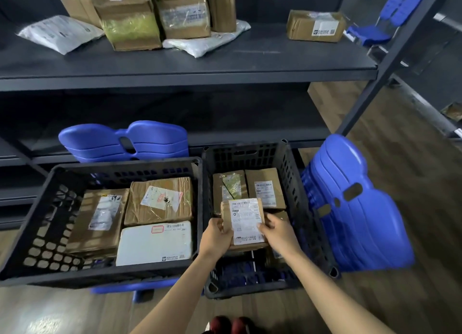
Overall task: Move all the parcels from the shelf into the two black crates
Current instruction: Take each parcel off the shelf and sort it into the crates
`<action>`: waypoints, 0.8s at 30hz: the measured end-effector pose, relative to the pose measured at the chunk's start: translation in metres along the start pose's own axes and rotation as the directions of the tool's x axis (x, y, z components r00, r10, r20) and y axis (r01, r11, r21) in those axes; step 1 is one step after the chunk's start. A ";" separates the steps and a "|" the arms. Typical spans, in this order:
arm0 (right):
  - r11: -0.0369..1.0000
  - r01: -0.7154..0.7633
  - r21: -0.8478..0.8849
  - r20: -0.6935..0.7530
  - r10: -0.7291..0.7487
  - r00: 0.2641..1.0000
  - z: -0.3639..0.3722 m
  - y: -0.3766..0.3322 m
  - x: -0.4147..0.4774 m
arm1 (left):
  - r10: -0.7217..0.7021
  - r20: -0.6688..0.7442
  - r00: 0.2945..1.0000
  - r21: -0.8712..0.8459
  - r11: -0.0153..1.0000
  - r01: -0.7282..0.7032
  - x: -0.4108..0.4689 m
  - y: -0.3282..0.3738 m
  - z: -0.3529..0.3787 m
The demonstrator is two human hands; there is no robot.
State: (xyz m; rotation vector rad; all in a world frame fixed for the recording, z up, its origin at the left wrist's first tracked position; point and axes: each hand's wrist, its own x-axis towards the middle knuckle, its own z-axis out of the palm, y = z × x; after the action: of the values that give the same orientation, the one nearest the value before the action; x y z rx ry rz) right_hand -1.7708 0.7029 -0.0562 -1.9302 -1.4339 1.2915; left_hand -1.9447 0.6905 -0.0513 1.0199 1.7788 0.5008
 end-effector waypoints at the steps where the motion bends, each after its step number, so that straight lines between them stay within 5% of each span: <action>1: 1.000 -0.012 -0.005 0.009 0.012 1.000 0.002 0.004 0.001 | -0.013 0.008 1.000 0.010 1.000 0.013 0.001 -0.003 0.001; 12: 0.981 -0.038 -0.193 0.128 0.063 0.990 0.017 0.039 0.000 | -0.190 0.157 0.969 0.175 0.971 0.162 0.002 -0.030 0.021; 24: 0.967 -0.075 -0.243 0.198 0.125 0.972 0.039 0.080 0.008 | -0.159 0.224 0.962 0.290 0.953 0.090 0.011 -0.059 0.039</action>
State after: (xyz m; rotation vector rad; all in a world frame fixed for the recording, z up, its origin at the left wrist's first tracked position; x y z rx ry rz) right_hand -1.7623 0.6714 -0.1392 -2.0910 -1.6776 1.4703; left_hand -1.9355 0.6617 -0.1165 1.0988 1.7055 0.0399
